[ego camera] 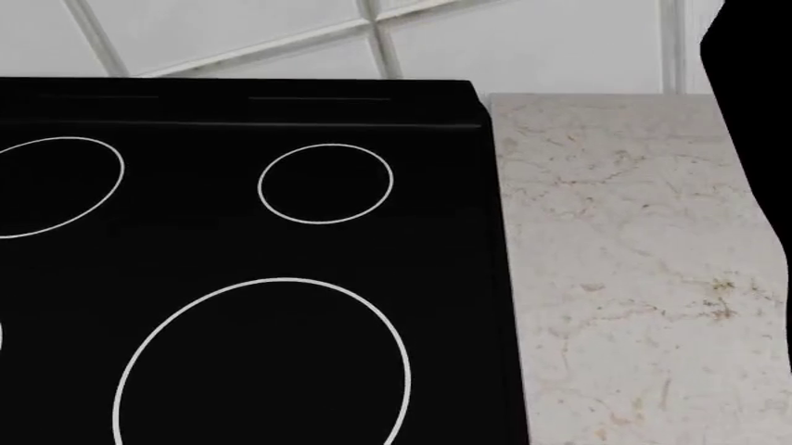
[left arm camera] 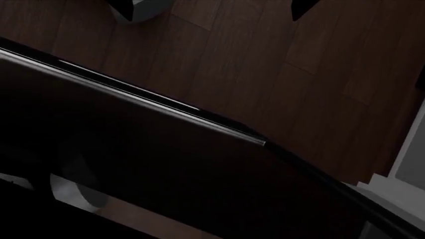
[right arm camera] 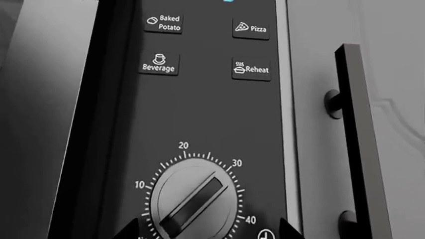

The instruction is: Press the stop button on the microwave

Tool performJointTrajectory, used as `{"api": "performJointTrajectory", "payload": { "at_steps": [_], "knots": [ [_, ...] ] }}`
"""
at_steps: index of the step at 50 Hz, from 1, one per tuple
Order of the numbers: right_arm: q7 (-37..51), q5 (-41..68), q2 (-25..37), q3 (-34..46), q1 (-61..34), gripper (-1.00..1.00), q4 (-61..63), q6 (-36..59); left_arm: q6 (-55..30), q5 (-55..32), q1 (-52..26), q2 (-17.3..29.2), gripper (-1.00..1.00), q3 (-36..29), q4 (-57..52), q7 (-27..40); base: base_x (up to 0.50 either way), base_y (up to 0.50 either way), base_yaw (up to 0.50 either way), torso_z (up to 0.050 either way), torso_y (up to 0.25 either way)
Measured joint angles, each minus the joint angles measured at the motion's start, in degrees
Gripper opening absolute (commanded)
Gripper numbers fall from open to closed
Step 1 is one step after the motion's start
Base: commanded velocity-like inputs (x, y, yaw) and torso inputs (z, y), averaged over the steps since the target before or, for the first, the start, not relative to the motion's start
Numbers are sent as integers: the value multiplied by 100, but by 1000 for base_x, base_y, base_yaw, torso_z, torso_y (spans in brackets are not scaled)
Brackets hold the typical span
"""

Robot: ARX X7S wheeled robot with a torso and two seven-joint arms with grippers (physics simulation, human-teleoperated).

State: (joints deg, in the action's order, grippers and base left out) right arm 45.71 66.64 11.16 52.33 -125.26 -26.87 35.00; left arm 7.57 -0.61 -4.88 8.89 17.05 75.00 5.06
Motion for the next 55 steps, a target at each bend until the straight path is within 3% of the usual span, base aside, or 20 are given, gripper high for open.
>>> {"api": "performJointTrajectory", "payload": {
  "at_steps": [6, 7, 55],
  "knots": [
    [198, 206, 101, -55, -20, 100, 324, 268, 0, 0, 1, 0, 100, 0, 0, 0, 2, 0, -1, 0, 0],
    [232, 241, 117, -65, -27, -100, 373, 313, 0, 0, 1, 0, 100, 0, 0, 0, 0, 0, 0, 0, 0],
    [1756, 1501, 547, -480, 570, -100, 1927, 1275, -1, 1, 0, 0, 100, 1, 0, 0, 0, 0, 0, 0, 0]
  ]
}}
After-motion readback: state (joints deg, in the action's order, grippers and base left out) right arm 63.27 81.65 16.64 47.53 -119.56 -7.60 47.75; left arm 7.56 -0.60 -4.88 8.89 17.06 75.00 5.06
